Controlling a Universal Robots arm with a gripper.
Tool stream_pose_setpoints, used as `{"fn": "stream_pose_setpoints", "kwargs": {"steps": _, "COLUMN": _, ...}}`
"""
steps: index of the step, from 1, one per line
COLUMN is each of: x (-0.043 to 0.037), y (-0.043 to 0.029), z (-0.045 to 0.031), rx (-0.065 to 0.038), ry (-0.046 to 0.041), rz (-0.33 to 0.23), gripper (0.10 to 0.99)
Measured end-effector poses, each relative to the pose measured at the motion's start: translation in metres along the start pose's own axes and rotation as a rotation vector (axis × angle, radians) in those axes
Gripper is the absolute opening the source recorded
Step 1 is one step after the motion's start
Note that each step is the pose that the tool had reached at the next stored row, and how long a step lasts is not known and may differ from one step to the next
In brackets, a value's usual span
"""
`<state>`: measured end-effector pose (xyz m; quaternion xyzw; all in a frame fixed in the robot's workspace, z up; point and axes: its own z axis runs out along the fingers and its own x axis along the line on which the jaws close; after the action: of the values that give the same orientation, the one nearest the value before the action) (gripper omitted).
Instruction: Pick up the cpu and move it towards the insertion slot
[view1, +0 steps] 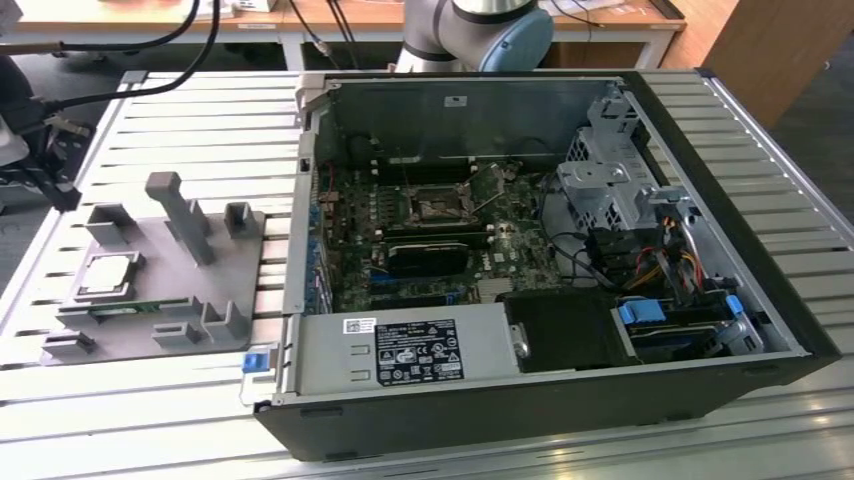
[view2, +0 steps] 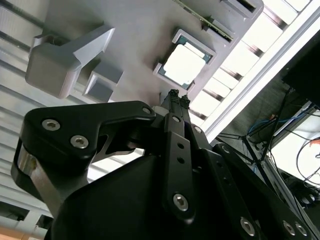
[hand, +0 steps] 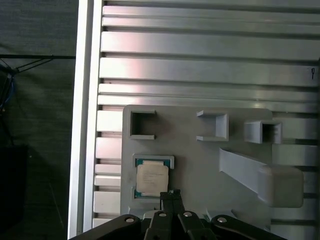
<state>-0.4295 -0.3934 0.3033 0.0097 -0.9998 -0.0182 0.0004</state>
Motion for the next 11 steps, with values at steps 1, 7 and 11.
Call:
{"fn": "stream_pose_setpoints", "kwargs": {"steps": 1, "x": 0.0, "y": 0.0, "z": 0.0006, "rx": 0.0, "ry": 0.0001, "rz": 0.0, "gripper": 0.106}}
{"fn": "stream_pose_setpoints", "kwargs": {"steps": 7, "x": 0.0002, "y": -0.0003, "z": 0.0034, "rx": 0.001, "ry": 0.0001, "rz": 0.0, "gripper": 0.106}}
{"fn": "stream_pose_setpoints", "kwargs": {"steps": 11, "x": 0.0005, "y": -0.0008, "z": 0.0051, "rx": 0.001, "ry": 0.0001, "rz": 0.0, "gripper": 0.106}}
